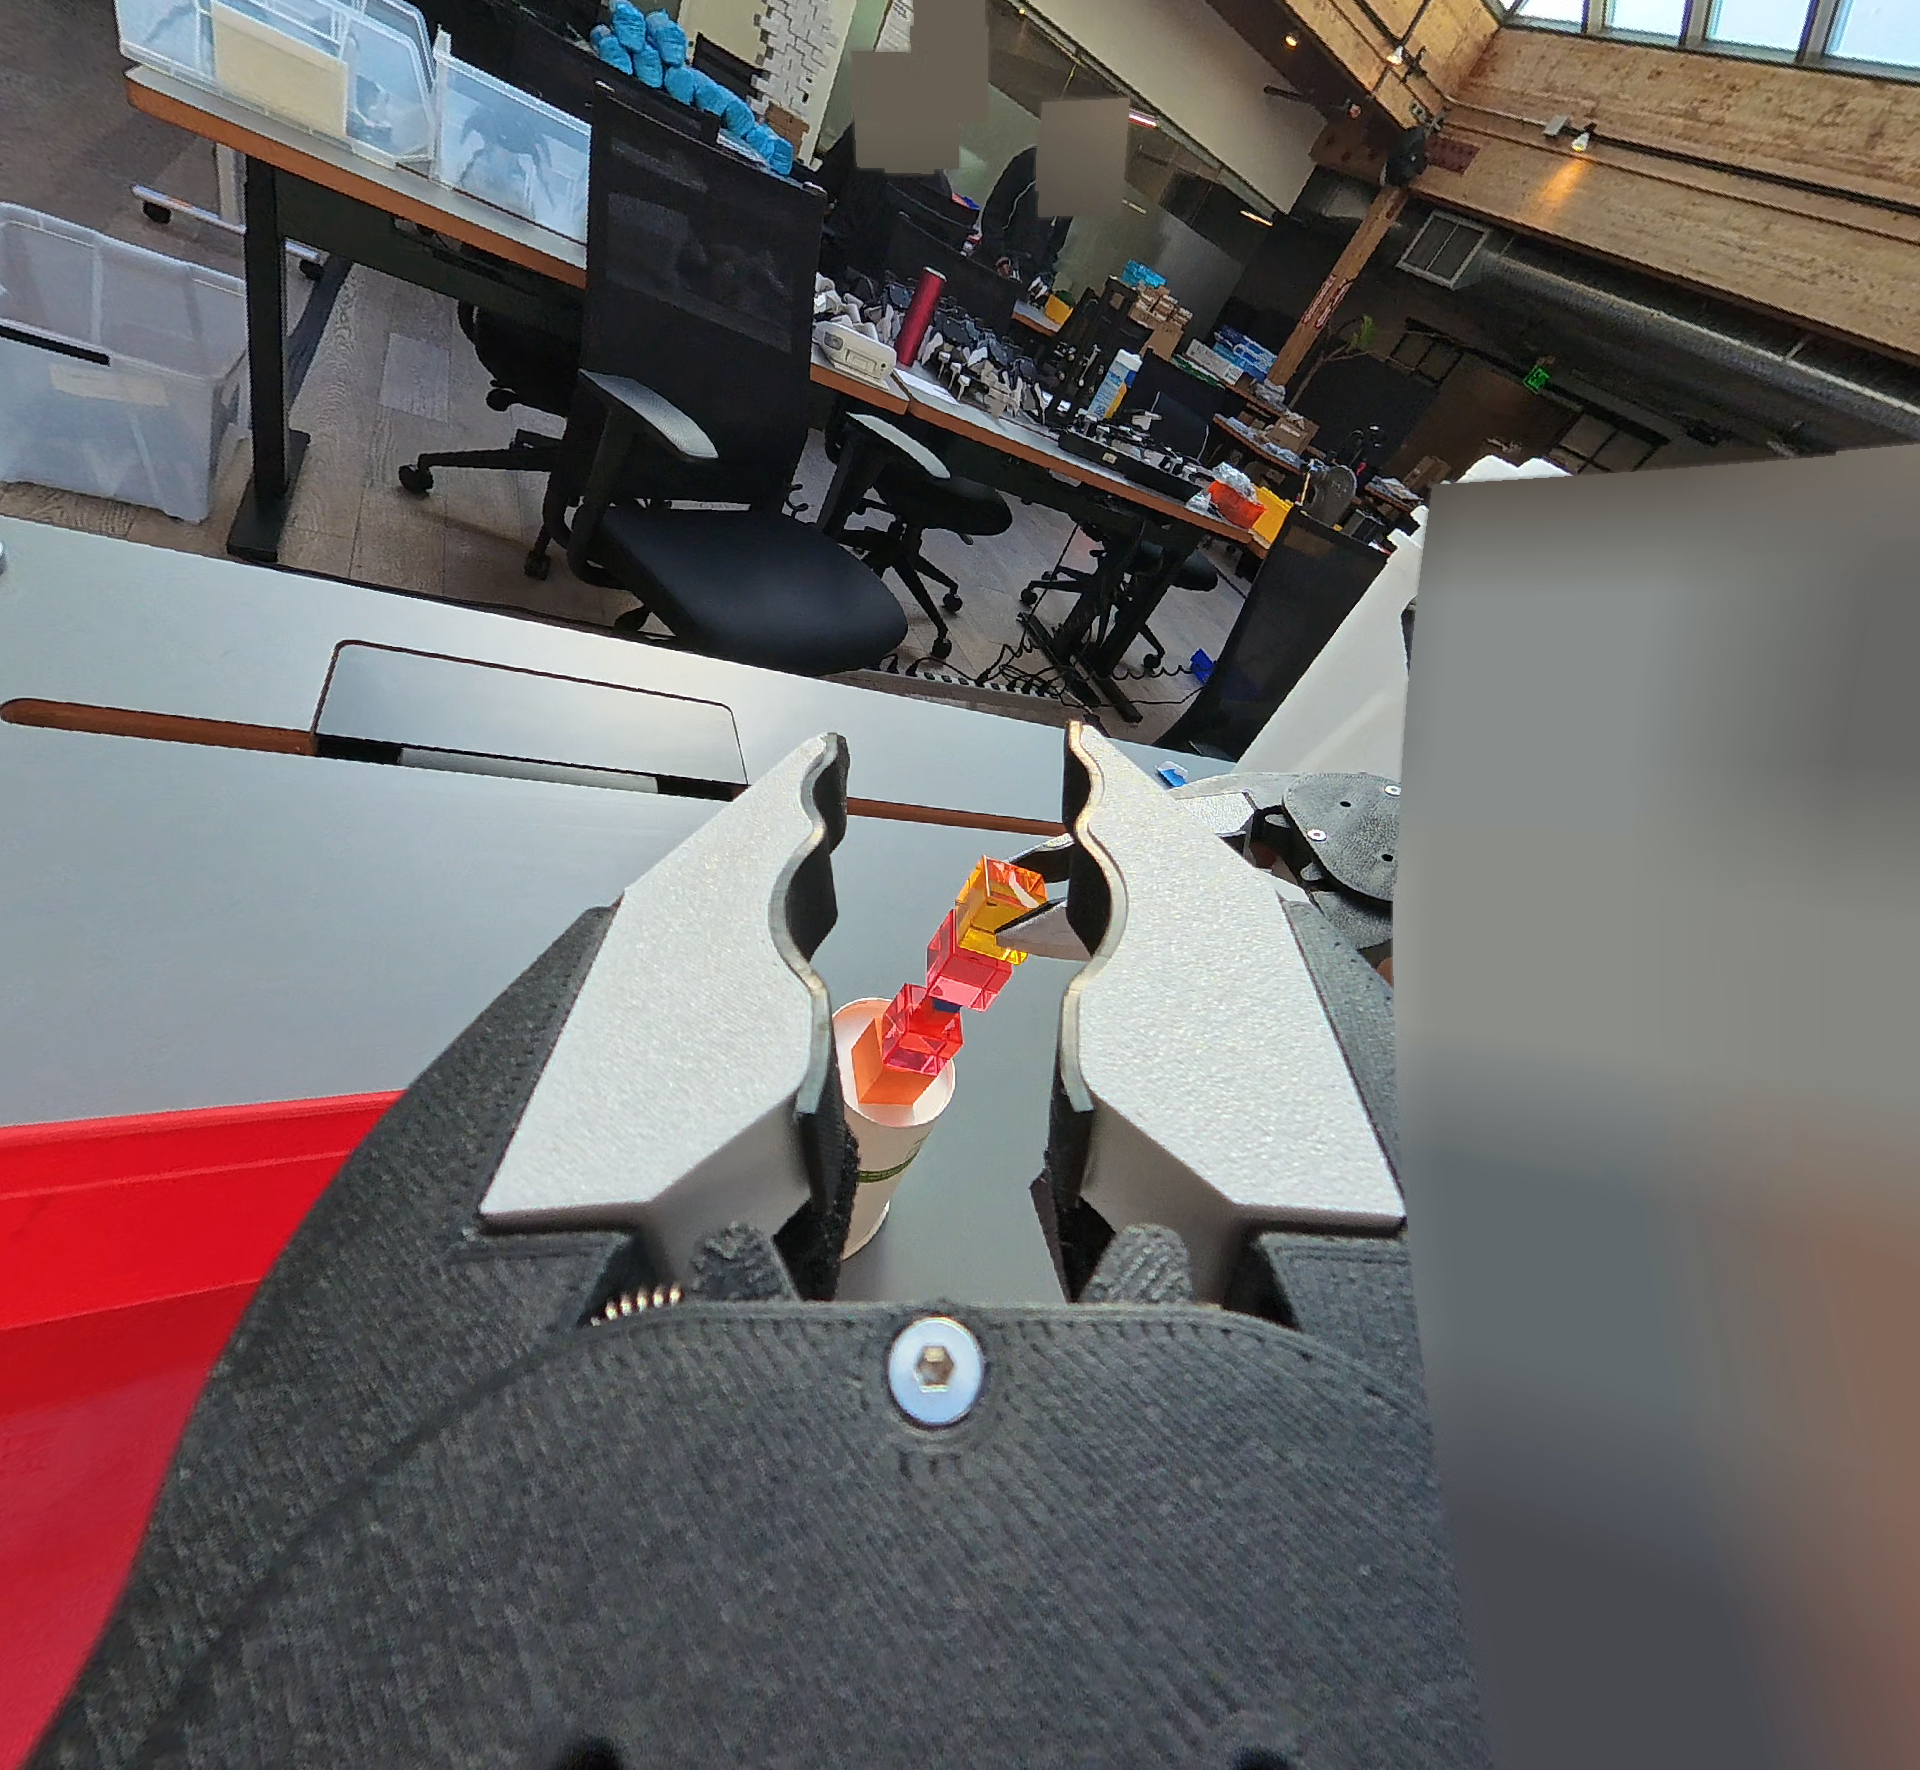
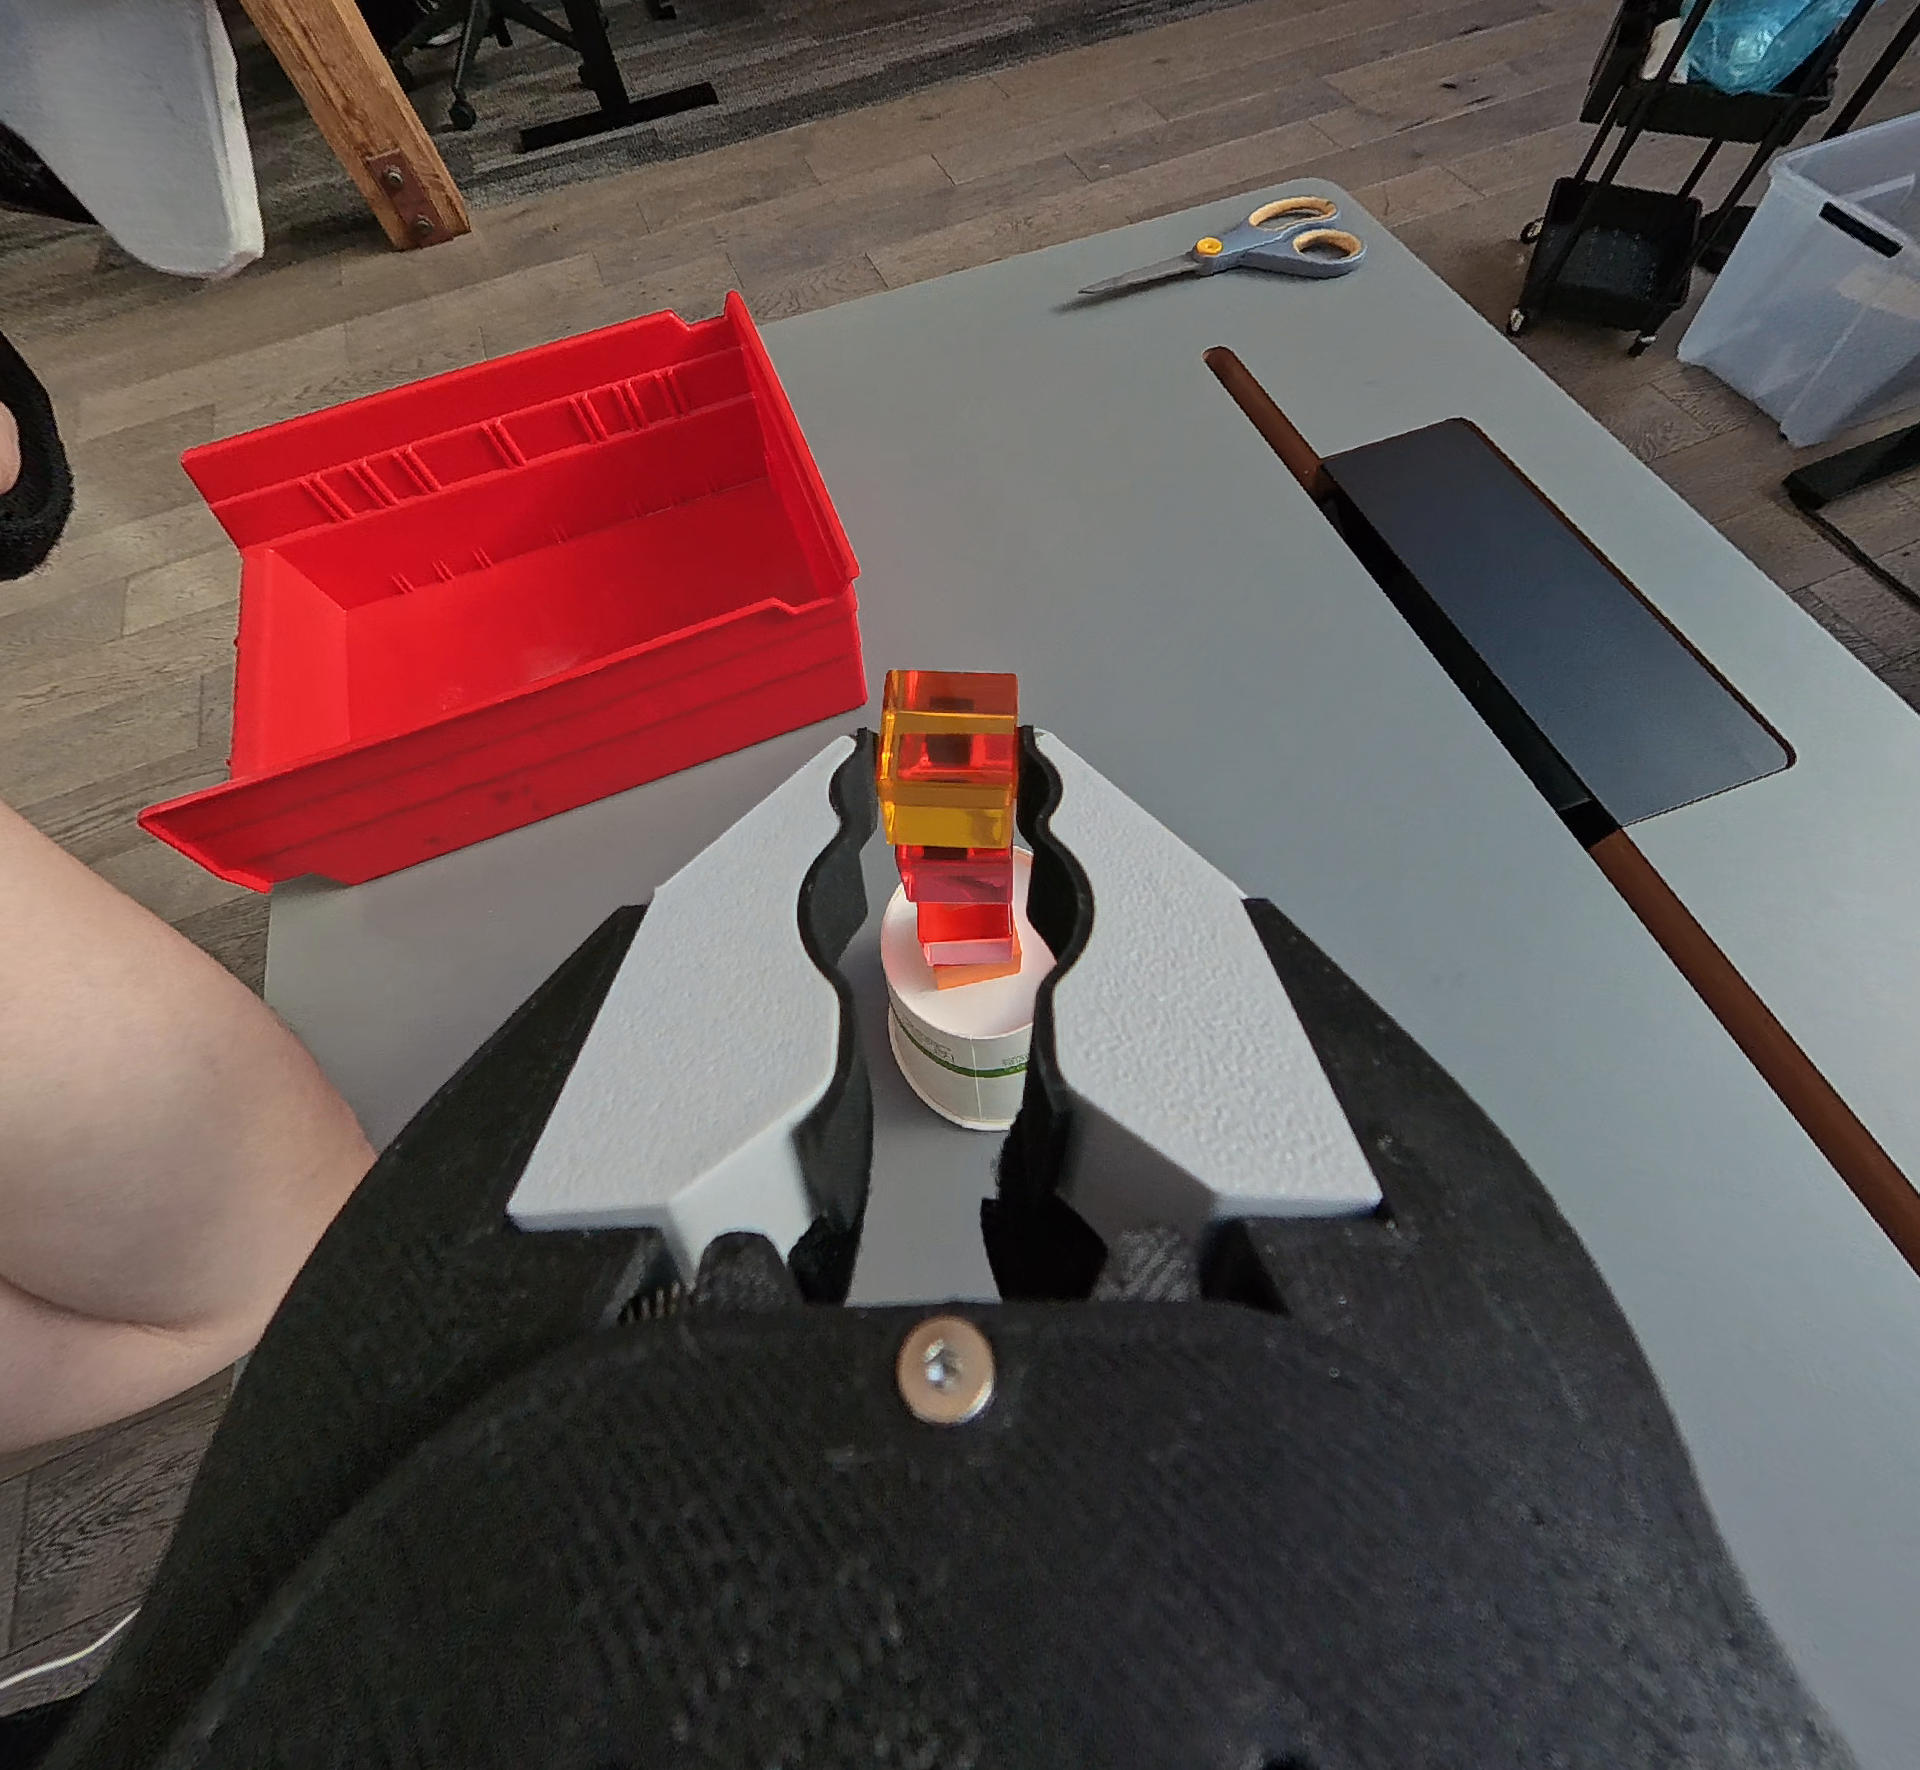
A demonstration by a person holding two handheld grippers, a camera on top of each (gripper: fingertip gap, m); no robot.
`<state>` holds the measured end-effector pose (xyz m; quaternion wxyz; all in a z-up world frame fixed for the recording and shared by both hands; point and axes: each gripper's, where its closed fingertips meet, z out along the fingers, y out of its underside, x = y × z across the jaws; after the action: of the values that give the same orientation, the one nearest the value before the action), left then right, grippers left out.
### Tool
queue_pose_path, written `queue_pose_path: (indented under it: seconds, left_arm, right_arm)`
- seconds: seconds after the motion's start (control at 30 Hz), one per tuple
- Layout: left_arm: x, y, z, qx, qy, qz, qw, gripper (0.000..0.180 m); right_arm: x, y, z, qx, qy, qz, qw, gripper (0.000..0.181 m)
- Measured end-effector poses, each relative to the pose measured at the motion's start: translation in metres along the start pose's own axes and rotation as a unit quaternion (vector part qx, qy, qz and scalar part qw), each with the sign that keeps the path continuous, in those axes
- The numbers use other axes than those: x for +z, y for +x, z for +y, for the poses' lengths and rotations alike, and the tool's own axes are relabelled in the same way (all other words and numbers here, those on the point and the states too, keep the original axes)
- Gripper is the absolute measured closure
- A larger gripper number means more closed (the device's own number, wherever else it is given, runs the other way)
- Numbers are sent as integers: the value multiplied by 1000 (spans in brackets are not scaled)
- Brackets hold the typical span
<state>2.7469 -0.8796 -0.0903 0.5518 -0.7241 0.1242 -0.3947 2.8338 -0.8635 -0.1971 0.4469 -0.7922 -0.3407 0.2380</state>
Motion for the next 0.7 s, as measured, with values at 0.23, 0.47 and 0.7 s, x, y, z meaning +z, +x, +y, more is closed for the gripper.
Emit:
queue_pose_path:
  seconds: [0.23,0.47,0.7]
  left_arm:
    - [2,0,1,0,-3,2,1000,140]
    - [3,0,1,-1,-4,2,1000,140]
    - [3,1,1,0,-5,3,1000,140]
  right_arm:
    - [-2,0,-1,-5,4,4,1000,156]
    - [0,2,1,-2,-1,5,1000,156]
    - [2,0,3,0,-7,0,1000,156]
